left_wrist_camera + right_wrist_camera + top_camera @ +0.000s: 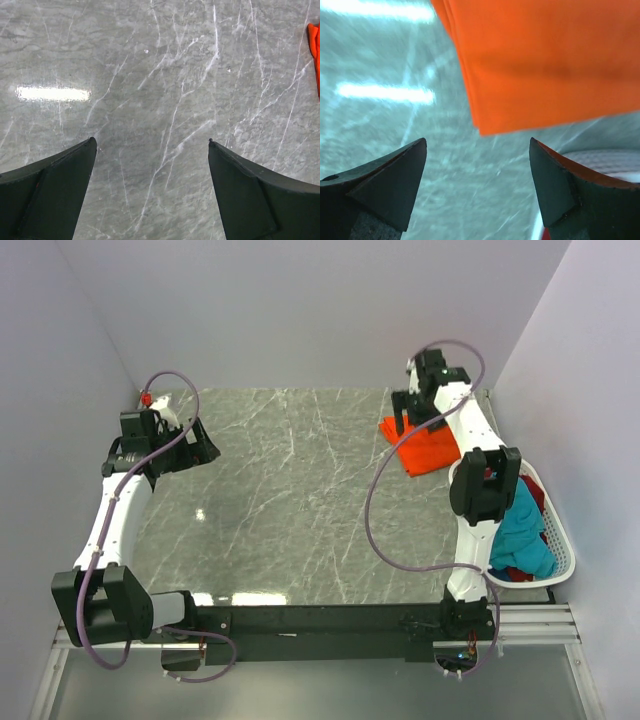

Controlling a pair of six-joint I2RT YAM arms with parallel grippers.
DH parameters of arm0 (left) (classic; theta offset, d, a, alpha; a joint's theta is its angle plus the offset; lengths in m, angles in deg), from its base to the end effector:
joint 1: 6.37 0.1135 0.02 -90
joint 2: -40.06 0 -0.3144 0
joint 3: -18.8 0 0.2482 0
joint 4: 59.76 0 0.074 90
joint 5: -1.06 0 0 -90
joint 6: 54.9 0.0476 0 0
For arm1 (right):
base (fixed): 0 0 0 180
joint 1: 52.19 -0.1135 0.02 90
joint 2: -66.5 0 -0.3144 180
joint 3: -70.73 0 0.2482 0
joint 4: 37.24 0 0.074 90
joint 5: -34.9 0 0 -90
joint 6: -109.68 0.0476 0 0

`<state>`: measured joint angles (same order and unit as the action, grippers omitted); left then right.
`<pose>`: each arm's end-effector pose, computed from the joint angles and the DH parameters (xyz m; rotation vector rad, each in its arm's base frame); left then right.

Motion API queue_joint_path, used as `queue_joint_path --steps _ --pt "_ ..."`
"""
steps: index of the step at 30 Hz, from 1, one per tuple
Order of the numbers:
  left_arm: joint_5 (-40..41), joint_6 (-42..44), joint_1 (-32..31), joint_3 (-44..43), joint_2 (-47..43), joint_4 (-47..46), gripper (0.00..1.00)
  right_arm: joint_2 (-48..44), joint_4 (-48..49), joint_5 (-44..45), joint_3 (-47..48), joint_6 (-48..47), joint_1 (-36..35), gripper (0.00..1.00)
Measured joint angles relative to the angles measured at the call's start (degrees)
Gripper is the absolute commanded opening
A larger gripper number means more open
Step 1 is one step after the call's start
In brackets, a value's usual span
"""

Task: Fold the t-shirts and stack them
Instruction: Neatly place the folded tshirt to the corner

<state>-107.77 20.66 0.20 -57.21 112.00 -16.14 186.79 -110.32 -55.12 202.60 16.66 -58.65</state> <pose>0.2619 0.0147 0.3542 -0.2372 2.2423 -0.4446 0.4767 0.0540 0.3279 -0.2186 2.6353 0.0206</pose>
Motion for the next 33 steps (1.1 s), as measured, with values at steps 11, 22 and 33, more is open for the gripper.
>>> queue_joint_path --steps 11,22,33 --pt "0.1 -0.1 0.3 0.9 -1.9 0.0 0.99 0.0 2.8 -0.4 -25.0 10.8 -0.6 0.82" --pt "0.3 -0.2 0.4 0.9 -1.6 0.3 1.0 3.4 11.0 -1.1 -21.7 17.7 -0.3 0.79" --pt "0.7 0.0 0.5 0.9 -1.5 1.2 0.99 10.4 14.1 -1.1 -10.8 19.4 3.2 0.76"
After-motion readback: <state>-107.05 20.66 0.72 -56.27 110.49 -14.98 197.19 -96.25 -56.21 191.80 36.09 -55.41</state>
